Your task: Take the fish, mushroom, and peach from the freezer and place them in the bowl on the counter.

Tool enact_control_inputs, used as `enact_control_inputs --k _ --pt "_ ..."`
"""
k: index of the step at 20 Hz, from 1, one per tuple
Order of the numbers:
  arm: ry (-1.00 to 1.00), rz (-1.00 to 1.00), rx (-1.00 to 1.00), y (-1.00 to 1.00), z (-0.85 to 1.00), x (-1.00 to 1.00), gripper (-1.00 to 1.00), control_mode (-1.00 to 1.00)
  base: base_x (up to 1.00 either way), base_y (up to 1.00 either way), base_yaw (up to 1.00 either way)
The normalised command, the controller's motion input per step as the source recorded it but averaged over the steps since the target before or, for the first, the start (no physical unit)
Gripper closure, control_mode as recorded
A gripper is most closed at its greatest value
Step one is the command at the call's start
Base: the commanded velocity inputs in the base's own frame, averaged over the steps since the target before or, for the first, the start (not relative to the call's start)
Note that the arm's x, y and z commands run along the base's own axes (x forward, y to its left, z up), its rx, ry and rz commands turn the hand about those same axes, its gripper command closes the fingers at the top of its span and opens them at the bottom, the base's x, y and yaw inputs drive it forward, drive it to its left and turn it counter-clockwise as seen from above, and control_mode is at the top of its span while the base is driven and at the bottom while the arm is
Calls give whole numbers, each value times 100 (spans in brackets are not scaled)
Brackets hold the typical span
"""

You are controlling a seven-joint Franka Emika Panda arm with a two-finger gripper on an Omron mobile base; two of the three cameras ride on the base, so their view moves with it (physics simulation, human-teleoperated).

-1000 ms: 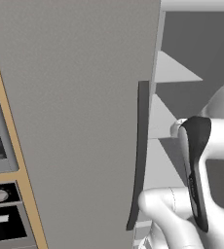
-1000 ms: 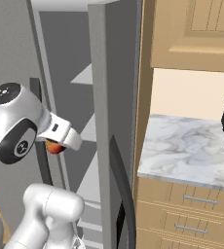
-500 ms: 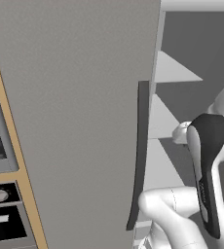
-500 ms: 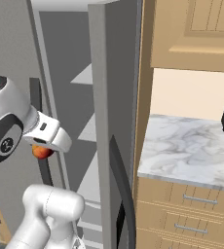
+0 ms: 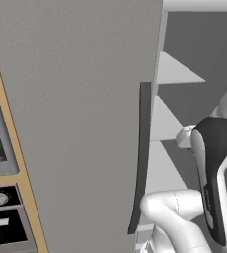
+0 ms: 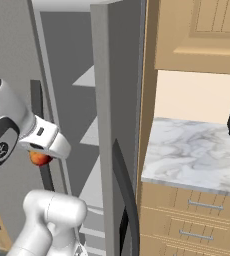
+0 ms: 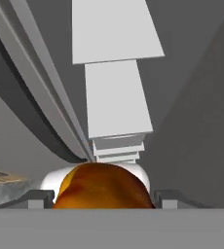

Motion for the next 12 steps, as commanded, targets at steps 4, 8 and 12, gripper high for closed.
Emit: enact_control_inputs --k 4,8,12 --pt "0 0 0 0 0 0 100 100 -84 11 0" --pt "0 0 0 0 0 0 100 100 -100 38 0" --pt "0 0 0 0 0 0 100 100 -100 -11 0"
